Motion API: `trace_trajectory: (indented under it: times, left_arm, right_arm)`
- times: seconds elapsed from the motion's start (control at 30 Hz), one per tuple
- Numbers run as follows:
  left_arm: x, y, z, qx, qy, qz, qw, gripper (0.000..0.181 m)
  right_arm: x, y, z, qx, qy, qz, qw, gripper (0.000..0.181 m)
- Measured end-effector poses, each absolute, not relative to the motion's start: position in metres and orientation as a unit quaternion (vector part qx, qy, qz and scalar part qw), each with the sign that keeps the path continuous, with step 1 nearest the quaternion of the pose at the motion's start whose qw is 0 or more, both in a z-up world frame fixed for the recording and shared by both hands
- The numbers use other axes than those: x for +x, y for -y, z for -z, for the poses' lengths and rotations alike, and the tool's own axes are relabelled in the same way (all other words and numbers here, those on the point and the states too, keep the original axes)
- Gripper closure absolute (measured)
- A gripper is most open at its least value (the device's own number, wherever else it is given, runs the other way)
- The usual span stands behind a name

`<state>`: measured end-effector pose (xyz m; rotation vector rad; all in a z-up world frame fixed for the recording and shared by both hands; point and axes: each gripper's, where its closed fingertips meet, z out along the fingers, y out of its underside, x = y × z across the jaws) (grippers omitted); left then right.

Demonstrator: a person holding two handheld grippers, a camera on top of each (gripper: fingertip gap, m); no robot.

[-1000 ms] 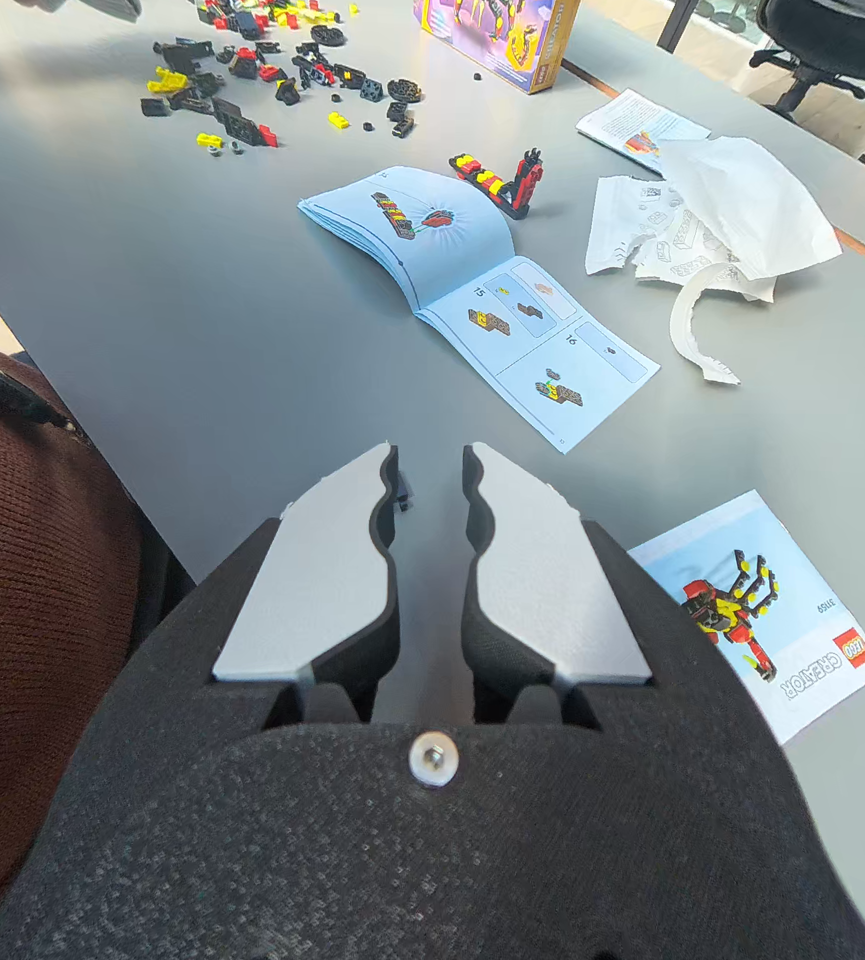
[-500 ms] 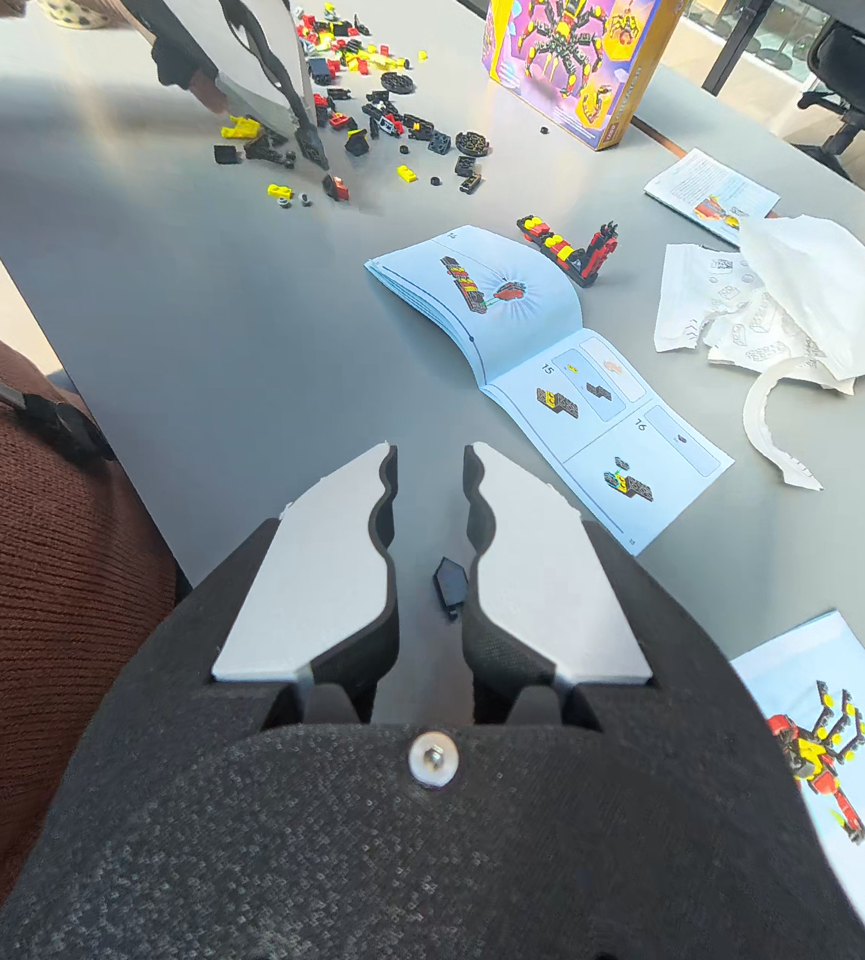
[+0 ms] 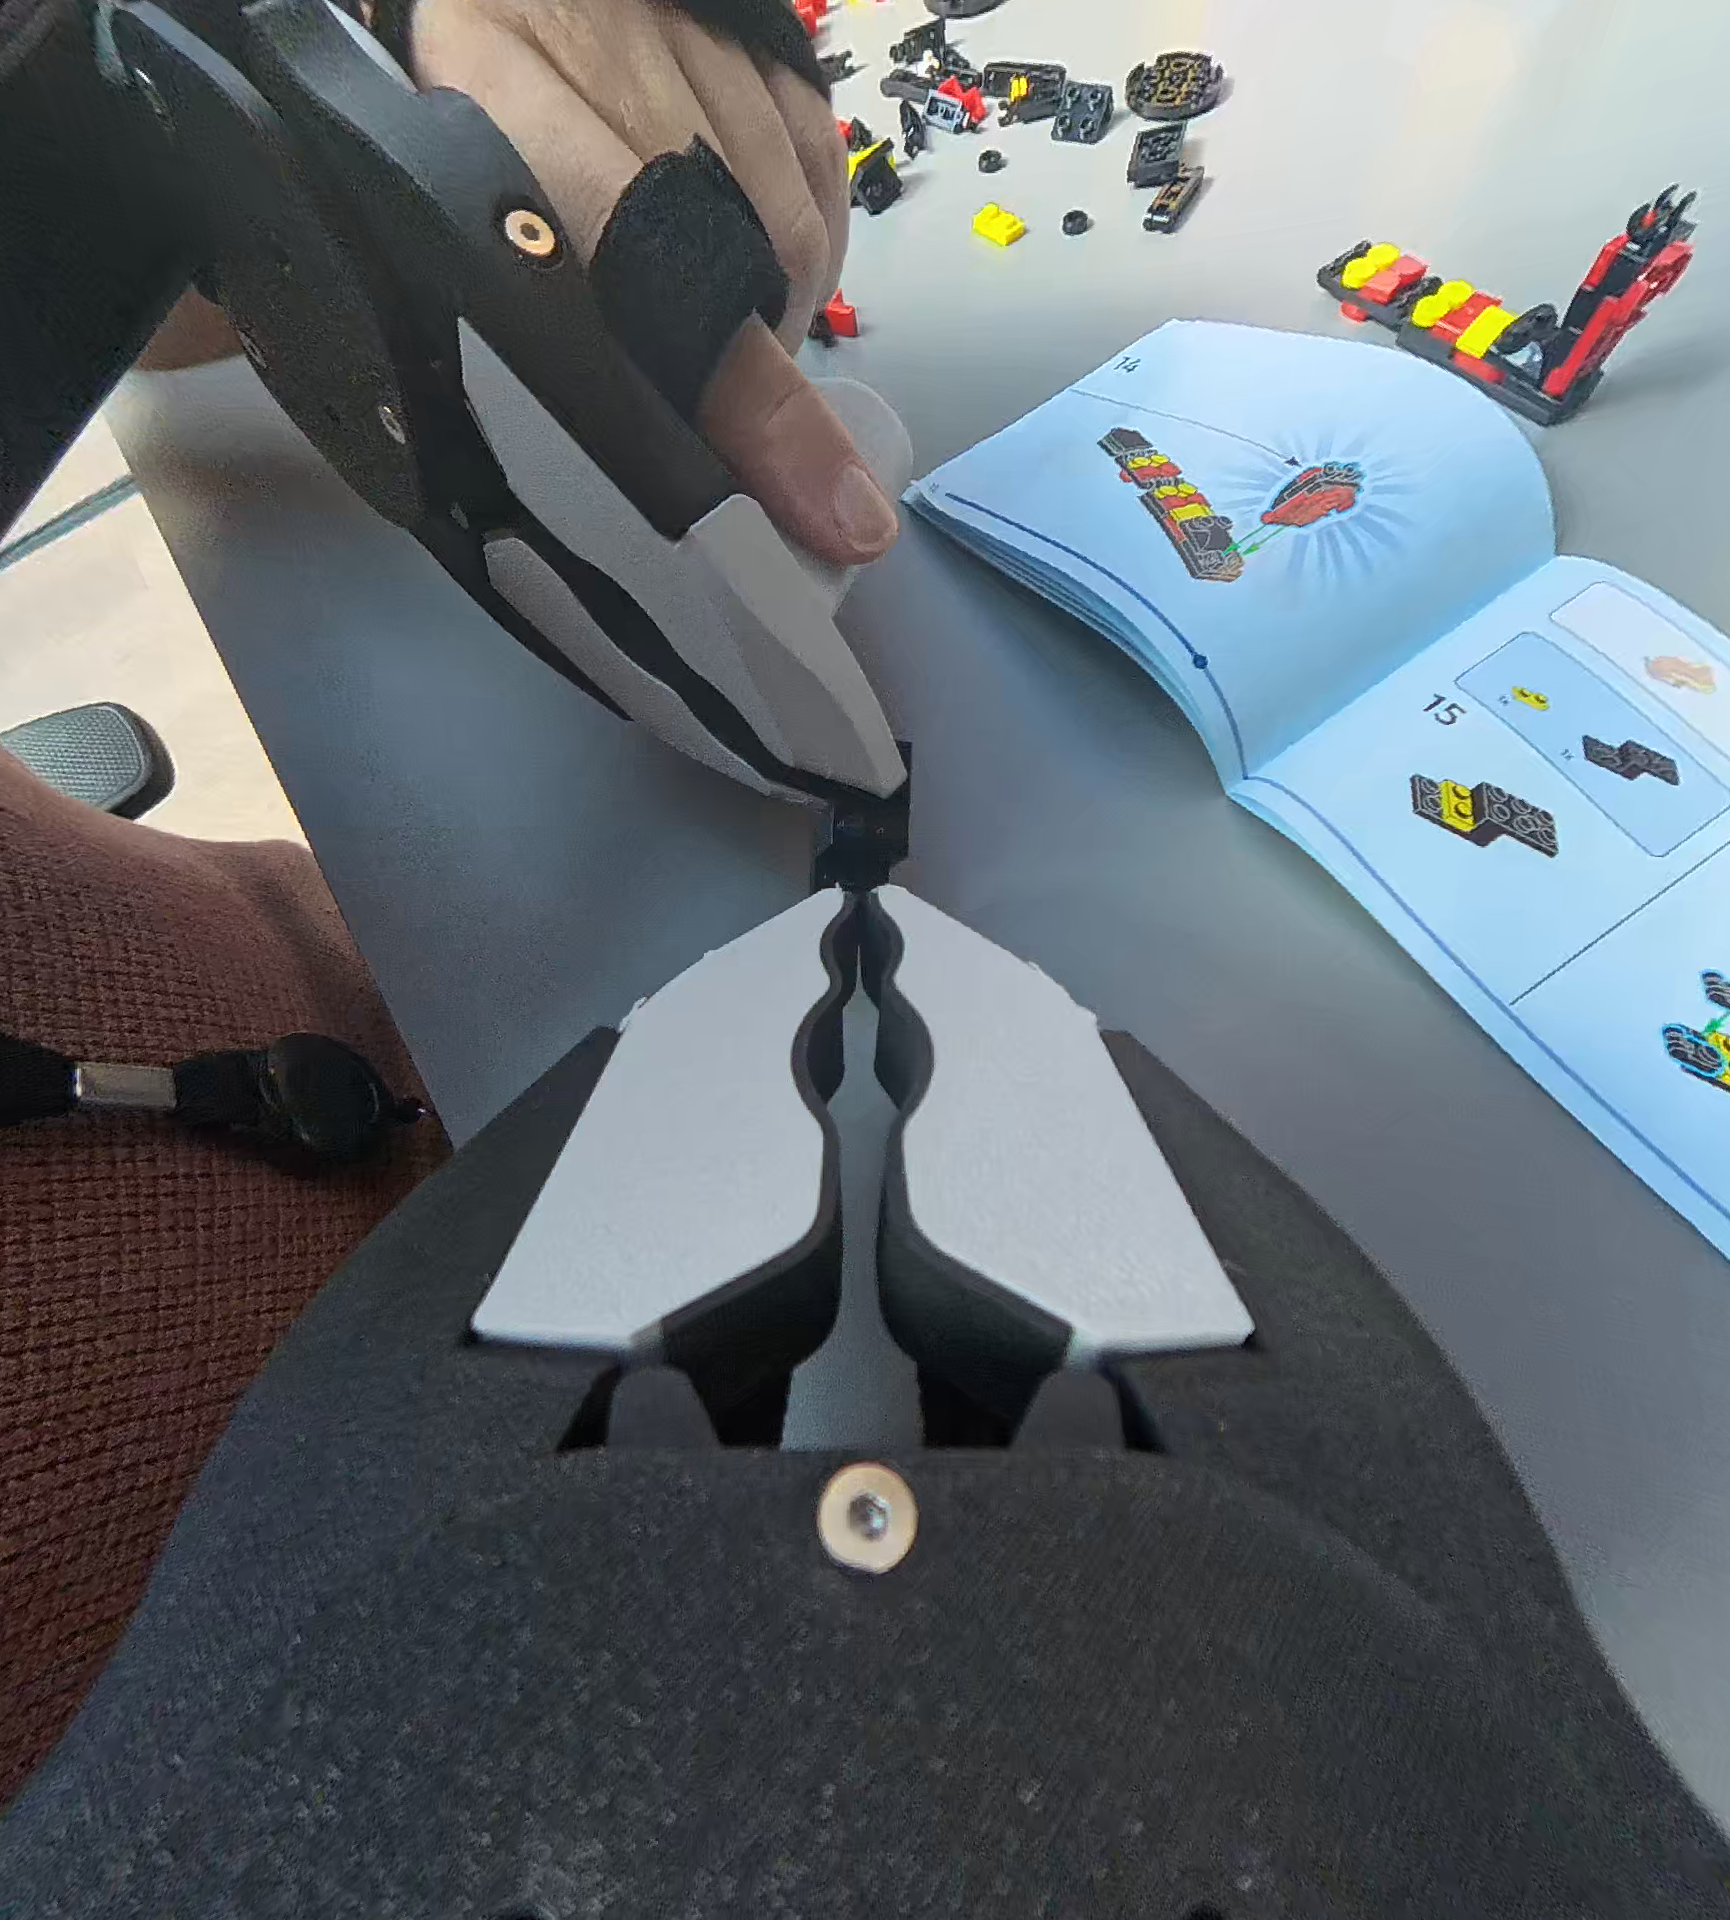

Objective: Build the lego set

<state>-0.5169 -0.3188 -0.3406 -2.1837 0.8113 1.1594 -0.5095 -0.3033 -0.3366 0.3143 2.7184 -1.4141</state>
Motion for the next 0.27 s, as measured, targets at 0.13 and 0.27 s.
trace_trajectory:
  times: [0.13,0.27]
  left_arm:
    - [-0.52,0.306,0.352,-0.785,-0.38,-0.434,0.225,0.176]
    - [-0.522,0.3,0.359,-0.792,-0.386,-0.412,0.23,0.169]
  right_arm:
    - [-0.515,0.296,0.351,0.082,-0.905,0.417,-0.002,0.179]
    - [-0.513,0.293,0.371,0.057,-0.934,0.352,-0.033,0.179]
